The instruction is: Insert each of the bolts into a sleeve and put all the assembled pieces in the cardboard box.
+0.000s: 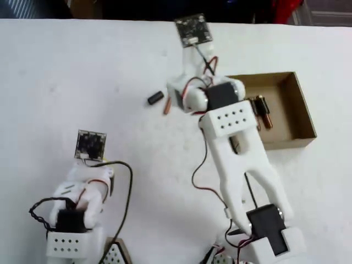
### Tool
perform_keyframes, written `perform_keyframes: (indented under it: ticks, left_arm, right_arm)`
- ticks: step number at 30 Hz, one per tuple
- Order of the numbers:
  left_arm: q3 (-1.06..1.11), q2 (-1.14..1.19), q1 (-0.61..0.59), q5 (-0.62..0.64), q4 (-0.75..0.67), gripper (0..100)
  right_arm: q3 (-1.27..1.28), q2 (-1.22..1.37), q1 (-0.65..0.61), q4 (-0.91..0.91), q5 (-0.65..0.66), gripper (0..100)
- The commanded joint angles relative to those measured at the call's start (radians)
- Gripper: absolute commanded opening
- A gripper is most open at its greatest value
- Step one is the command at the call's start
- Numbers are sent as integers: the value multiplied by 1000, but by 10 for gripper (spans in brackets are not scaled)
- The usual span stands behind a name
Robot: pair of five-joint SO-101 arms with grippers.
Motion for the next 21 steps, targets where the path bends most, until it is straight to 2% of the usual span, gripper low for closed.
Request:
perform_keyframes:
  ticks: [1,21]
  left_arm:
    - [0,-10,-1,-11,-51,23]
    - [2,-10,-4,-17,-49,23]
  right_arm:
    - [25,-28,-33,-61,-32,156]
    - [276,-28,-38,-461,-5,156]
